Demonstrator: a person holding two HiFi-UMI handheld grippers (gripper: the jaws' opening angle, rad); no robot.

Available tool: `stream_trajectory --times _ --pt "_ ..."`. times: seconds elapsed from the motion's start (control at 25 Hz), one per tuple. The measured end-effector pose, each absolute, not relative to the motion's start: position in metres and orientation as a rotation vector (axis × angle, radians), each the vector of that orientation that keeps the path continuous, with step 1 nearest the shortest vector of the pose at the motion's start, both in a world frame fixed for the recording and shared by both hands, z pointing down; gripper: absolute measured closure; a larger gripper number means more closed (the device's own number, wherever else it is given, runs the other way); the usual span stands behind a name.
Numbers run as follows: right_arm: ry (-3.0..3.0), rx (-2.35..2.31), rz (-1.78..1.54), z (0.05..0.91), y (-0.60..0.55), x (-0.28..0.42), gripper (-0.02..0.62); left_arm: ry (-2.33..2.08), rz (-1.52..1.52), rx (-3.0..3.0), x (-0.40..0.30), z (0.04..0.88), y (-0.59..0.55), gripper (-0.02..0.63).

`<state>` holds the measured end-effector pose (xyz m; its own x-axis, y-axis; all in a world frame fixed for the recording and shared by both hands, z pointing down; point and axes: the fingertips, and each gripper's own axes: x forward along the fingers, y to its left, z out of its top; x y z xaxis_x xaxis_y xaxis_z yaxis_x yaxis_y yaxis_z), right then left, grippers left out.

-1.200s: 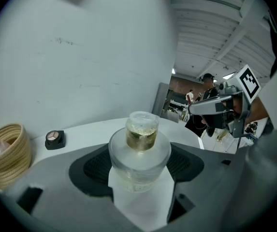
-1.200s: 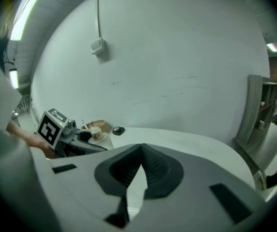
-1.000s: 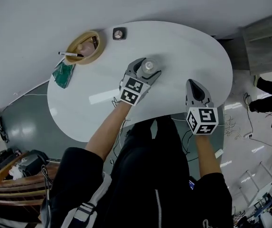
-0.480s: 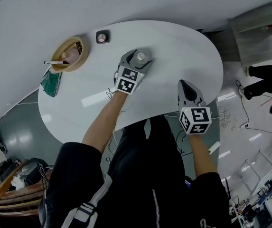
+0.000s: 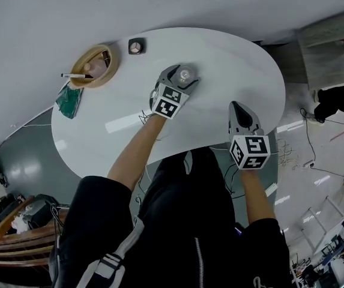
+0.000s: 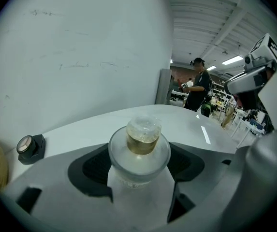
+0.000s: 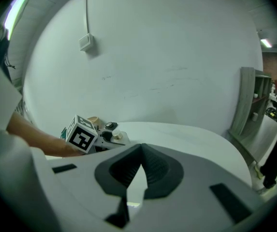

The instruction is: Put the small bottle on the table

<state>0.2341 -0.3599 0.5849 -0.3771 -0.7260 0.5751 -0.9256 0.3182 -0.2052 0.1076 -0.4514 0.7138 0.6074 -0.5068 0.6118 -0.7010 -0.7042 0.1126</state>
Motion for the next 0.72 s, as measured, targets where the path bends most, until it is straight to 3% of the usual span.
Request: stream_trajectory --times 0.32,0.72 --pt "-2.273 1.455 0.666 0.565 -0.364 0.219 0.592 -1.032 0.725 2.490 0.086 0.675 -0.436 0.249" --pt "-2.394 1.398 0.548 0.529 -0.371 0.171 0.592 -1.194 0.590 2.497 0.021 0.602 -0.400 0.563"
